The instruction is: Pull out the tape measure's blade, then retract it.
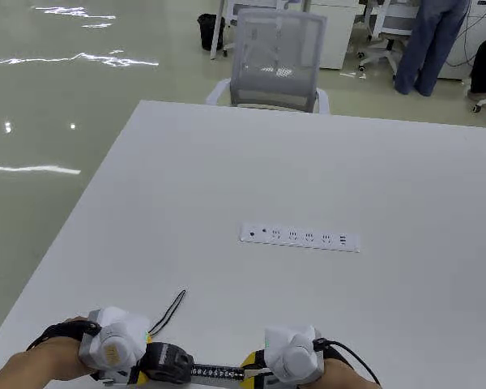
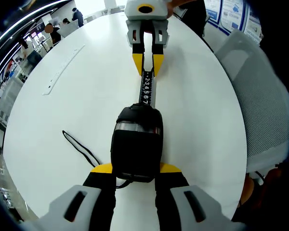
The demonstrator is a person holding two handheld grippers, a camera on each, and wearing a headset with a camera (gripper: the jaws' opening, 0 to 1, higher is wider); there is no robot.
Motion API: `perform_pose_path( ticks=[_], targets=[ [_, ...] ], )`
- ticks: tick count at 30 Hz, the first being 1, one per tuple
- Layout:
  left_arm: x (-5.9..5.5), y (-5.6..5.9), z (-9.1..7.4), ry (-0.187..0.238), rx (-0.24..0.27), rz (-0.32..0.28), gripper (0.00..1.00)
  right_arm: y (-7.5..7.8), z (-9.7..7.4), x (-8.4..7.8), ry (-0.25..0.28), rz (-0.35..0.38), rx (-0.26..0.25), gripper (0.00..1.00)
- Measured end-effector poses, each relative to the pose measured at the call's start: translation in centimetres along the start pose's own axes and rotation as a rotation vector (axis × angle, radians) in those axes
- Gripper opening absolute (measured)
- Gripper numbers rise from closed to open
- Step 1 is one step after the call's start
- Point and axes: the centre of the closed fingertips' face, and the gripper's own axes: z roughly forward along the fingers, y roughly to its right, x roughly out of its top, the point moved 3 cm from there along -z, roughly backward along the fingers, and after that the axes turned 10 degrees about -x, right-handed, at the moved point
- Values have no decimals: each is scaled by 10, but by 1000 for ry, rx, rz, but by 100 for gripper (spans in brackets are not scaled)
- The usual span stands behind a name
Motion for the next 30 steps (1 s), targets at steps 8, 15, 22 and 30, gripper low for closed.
perform_pose_path(
  ticks=[8, 15, 22, 30],
  targets=[
    [1, 0, 0, 1, 0, 2, 27, 1, -4, -4, -6, 2, 0, 11],
    [2, 0, 0, 0, 0, 5, 27, 3, -7, -10, -12, 2, -2, 11],
    [2, 1, 0, -2, 0, 5, 27, 3, -12, -13, -17, -1, -3, 11],
    [3, 1, 0, -4, 2, 4, 27, 3, -15, -16, -19, -2, -5, 11]
  ],
)
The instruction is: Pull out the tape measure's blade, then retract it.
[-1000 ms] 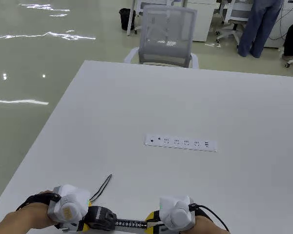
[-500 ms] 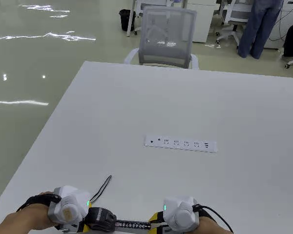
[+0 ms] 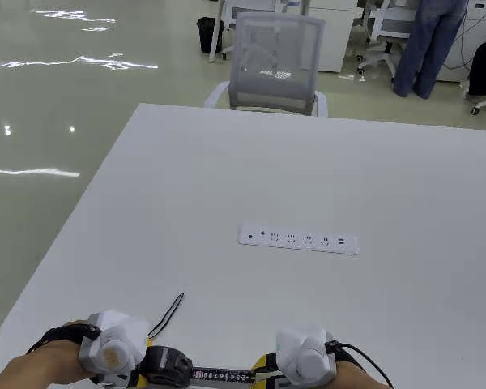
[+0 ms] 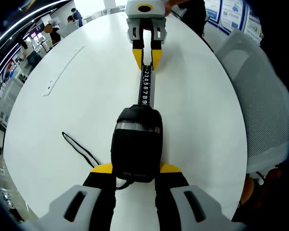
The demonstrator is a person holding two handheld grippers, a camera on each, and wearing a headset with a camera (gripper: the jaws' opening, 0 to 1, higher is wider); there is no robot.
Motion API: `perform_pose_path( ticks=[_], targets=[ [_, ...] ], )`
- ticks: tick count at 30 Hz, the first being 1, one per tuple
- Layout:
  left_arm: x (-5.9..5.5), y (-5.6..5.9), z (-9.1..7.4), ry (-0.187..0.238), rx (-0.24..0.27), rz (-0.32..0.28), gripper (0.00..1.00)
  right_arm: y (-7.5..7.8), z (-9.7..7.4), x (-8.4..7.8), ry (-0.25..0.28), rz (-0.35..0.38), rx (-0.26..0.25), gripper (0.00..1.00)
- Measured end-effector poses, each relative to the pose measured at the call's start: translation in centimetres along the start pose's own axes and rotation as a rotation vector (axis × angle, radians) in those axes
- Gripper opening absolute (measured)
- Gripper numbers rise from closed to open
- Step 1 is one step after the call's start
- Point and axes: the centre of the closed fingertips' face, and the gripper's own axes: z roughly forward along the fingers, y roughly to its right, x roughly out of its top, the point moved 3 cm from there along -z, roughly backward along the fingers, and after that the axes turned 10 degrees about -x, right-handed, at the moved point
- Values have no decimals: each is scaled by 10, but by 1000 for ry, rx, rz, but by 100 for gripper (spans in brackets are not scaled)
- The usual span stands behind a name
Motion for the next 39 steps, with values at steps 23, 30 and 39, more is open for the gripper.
perform_pose_path(
  ticks=[23, 30, 39],
  targets=[
    [0, 0, 1, -2, 2, -1, 27, 1, -6, -6, -4, -5, -1, 11],
    [0, 0, 1, -2, 2, -4, 27, 2, -8, -8, -5, -5, -1, 11],
    [0, 0, 1, -1, 3, -5, 27, 2, -11, -12, -11, 0, 0, 11]
  ],
)
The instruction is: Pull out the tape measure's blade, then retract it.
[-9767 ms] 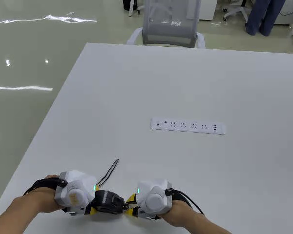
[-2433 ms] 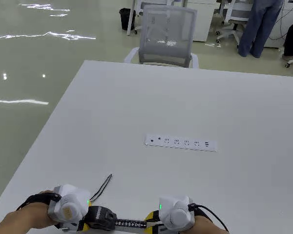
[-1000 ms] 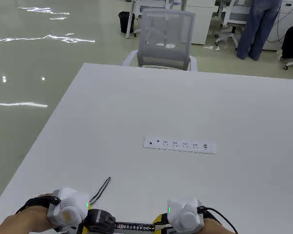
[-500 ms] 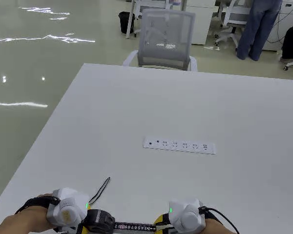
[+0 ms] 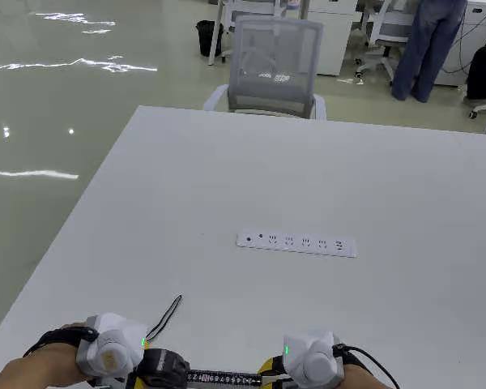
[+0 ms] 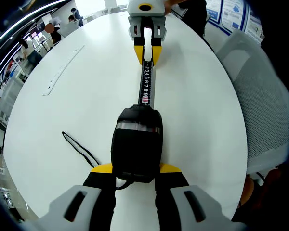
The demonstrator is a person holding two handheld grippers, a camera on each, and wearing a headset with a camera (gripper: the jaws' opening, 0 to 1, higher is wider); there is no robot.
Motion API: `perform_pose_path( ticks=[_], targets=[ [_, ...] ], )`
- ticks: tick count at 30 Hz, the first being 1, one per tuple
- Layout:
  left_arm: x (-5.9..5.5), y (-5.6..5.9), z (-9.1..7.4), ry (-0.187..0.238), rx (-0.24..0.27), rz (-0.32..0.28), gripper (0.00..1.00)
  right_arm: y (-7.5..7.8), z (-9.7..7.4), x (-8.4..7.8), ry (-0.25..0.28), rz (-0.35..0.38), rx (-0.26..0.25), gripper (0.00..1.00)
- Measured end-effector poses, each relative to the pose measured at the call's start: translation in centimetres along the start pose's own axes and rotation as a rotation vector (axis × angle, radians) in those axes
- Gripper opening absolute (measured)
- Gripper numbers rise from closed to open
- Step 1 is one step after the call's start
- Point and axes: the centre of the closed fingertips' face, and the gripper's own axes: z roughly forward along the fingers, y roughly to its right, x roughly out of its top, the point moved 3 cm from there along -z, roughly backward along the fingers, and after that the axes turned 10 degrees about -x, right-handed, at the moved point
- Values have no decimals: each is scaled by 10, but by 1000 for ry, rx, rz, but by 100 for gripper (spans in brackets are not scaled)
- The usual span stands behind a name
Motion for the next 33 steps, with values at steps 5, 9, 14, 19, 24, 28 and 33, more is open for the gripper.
perform_pose_path(
  ticks=[5, 9, 14, 19, 24, 28, 33],
  targets=[
    [-1, 0, 0, -1, 0, 0, 27, 0, -2, -1, -1, 3, 0, 11],
    [-1, 0, 0, -1, 1, 1, 27, 0, -2, -3, -2, 3, 0, 11],
    [-1, 0, 0, -1, 0, 1, 27, 0, -3, -3, -3, 0, 1, 11],
    [-1, 0, 0, 0, 2, 0, 27, 0, -5, -4, -3, 2, 3, 11],
    [-1, 0, 0, -1, 1, 0, 27, 1, -6, -6, -4, 3, 4, 11],
    [-1, 0, 0, -1, 1, 0, 27, 0, -7, -6, -5, 3, 4, 11],
    [-1, 0, 0, -1, 1, -1, 27, 1, -8, -8, -6, 5, 4, 11]
  ],
)
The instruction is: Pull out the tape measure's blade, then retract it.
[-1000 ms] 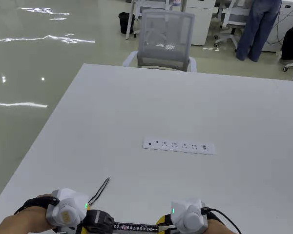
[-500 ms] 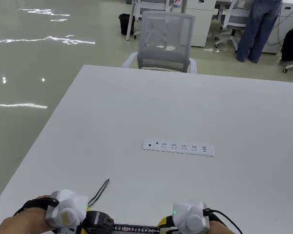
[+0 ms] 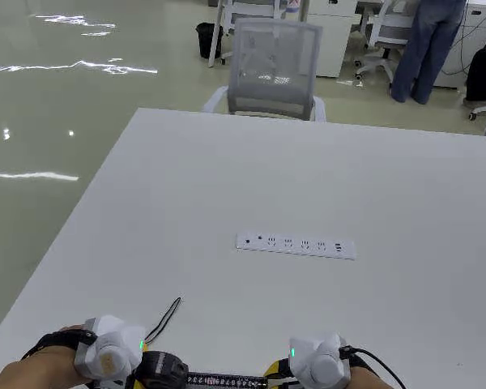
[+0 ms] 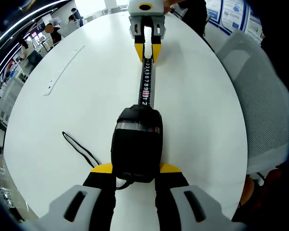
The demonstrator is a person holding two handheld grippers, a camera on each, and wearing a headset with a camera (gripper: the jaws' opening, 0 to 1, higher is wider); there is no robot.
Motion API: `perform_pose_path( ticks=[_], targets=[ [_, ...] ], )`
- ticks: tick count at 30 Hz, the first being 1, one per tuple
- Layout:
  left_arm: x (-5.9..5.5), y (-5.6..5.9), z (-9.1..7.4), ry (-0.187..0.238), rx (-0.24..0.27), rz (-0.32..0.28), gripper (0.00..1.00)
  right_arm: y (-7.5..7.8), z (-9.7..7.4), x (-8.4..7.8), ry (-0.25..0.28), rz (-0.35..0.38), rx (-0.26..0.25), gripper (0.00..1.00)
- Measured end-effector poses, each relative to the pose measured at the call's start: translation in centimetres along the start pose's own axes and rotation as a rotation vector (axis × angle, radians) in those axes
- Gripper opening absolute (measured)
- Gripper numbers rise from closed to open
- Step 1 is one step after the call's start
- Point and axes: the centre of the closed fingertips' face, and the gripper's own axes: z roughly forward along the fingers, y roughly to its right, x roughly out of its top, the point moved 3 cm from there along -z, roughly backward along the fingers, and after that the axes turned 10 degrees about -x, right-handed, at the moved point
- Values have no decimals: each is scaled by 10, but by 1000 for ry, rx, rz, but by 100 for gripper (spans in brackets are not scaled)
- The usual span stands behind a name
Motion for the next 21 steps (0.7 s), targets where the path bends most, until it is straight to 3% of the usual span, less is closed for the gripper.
perform_pose_path(
  ticks=[21],
  targets=[
    [0, -1, 0, -1, -1, -3, 27, 2, -5, -7, -8, 2, 1, 11]
  ],
)
